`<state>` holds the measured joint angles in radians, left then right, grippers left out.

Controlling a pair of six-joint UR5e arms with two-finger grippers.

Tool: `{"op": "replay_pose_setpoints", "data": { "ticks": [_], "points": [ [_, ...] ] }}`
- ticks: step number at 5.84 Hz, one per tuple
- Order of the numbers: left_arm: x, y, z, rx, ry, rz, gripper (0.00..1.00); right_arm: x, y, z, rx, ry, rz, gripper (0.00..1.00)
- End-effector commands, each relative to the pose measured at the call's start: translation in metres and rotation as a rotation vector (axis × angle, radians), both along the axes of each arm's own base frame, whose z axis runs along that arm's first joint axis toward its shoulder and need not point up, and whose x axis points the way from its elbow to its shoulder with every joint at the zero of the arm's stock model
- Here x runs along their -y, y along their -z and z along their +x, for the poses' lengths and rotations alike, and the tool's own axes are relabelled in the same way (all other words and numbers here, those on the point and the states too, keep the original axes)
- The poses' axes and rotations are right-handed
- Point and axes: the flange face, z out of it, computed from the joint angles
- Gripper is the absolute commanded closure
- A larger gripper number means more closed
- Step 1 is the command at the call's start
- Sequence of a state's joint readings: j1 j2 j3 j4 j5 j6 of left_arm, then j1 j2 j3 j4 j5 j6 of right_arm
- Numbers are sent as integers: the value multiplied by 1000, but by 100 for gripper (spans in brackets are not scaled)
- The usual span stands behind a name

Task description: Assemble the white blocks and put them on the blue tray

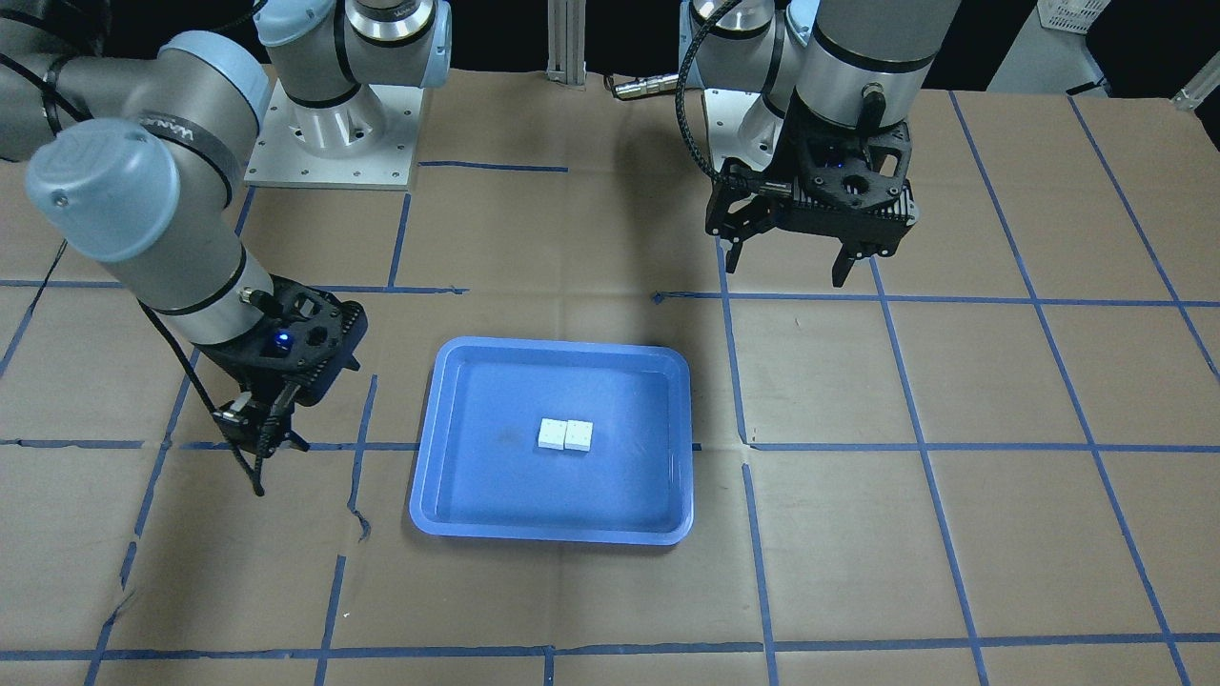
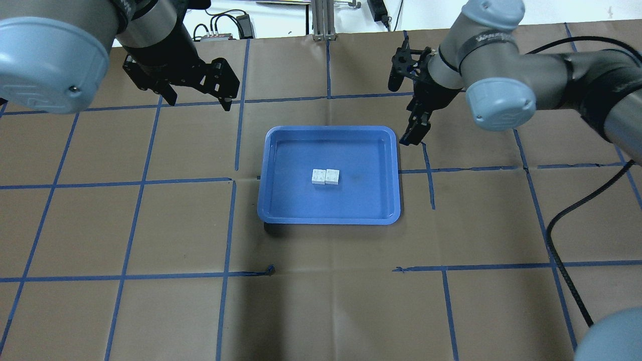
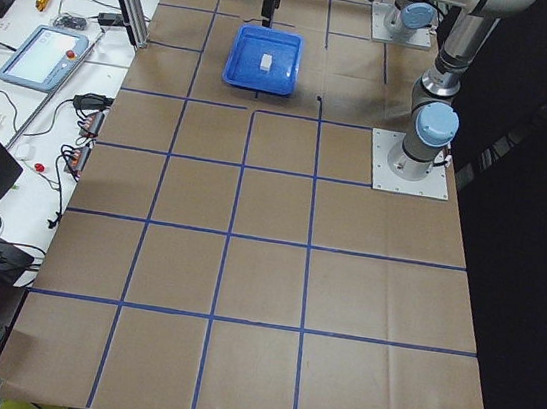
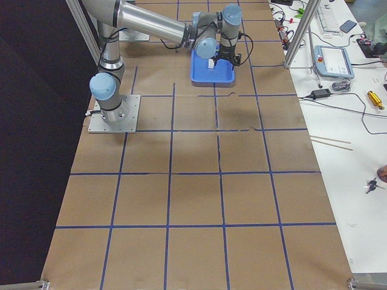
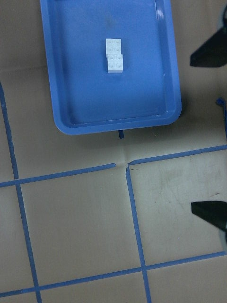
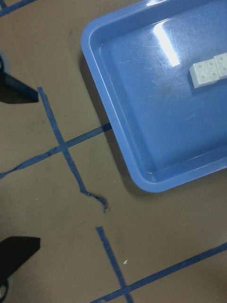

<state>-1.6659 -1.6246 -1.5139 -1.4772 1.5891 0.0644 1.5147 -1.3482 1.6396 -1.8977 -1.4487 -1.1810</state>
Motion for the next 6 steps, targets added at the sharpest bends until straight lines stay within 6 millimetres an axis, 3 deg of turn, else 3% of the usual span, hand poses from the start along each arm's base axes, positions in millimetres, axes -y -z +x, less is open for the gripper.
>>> {"op": "replay_pose_setpoints", "data": {
  "ticks": [1, 2, 3, 4, 6],
  "points": [
    [0, 0, 0, 0, 0, 0, 1, 7, -53, -40, -99, 443, -10, 0],
    [0, -1, 2, 4, 4, -2, 1, 14, -84, -52, -167, 729, -76, 0],
    [1, 14, 7, 6, -2, 24, 1, 8, -99, -53, -184, 895, -29, 0],
    [8, 5, 12, -26, -14, 1, 1, -2, -117, -47, -172, 1069, 7, 0],
    [11, -1, 31, -31, -46, -12, 1, -17, -131, -23, -43, 1280, 124, 0]
  ]
}}
